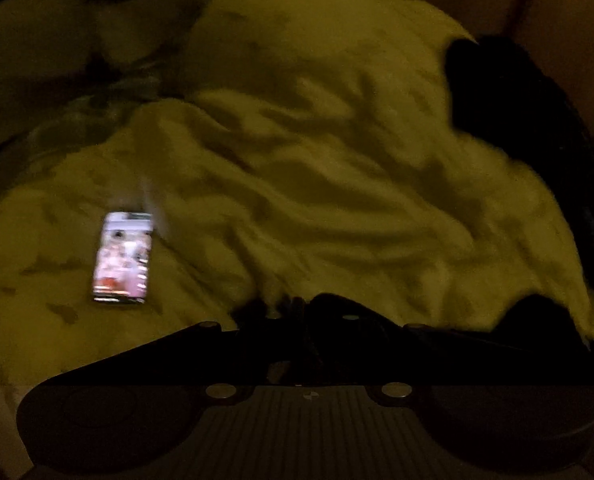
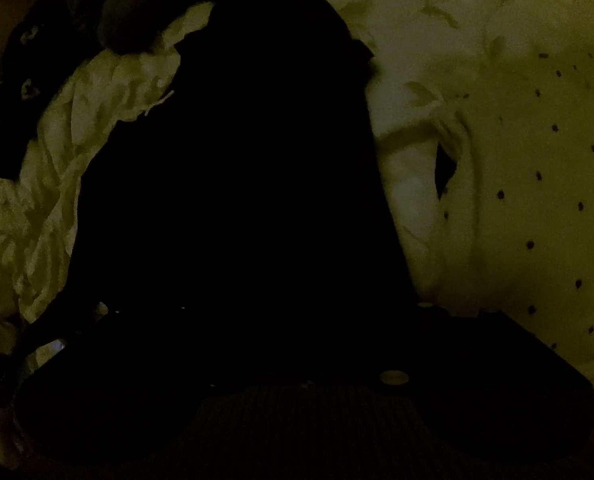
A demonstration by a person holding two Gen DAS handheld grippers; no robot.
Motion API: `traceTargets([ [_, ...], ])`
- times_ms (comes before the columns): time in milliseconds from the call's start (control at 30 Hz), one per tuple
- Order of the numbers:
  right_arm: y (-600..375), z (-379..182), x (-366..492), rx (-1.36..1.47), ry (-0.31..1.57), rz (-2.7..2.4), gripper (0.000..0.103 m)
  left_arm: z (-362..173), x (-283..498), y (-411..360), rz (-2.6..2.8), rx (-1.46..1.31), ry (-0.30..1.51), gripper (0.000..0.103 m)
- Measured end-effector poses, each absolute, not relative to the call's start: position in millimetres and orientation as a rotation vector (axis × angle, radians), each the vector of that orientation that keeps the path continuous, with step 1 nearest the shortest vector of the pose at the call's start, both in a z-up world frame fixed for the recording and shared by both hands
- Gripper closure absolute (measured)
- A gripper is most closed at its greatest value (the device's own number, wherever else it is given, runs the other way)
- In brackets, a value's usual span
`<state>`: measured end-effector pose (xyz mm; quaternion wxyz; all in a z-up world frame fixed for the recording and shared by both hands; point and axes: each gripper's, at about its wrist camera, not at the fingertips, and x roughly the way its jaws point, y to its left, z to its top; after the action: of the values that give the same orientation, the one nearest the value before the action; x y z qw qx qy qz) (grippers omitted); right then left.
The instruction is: Fold large clothes
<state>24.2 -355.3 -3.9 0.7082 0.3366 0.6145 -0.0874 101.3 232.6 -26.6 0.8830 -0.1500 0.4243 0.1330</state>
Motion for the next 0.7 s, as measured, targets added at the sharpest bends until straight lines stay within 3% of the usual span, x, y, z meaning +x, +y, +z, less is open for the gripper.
traceTargets([
  [233,-354.0,-6.3,21.7,0.752,1.377,-0.205,0.026,-46.7,78.5,228.8,0.336,-0.342,0.948,0.059],
  [367,-351.1,-5.8,22.6,0.746,1.376,-0.187,0.026,-25.0,91.5,232.6,0.32,-0.369,0.868,0.058],
  [533,-348.9,-6.5,21.3,0.749,1.379,-0.185,0.026,1.0,129.1,179.3,0.101,-0.303,0.838,0.059],
  [567,-349.6,-6.0,20.5,0.754,1.378,-0.186,0.026,-0.8,131.6,170.5,0.094,-0.297,0.844,0.047],
  [600,-349.9,-5.1,19.4,0.759,1.374,-0.188,0.025,-6.3,133.0,163.6,0.103,-0.31,0.863,0.016],
  [633,-350.2,-4.7,18.4,0.762,1.37,-0.19,0.024,-13.8,133.8,160.7,0.118,-0.34,0.89,0.004],
  [700,-351.9,-4.0,15.0,0.763,1.368,-0.196,0.023,-35.5,131.0,159.8,0.147,-0.428,0.969,0.0],
])
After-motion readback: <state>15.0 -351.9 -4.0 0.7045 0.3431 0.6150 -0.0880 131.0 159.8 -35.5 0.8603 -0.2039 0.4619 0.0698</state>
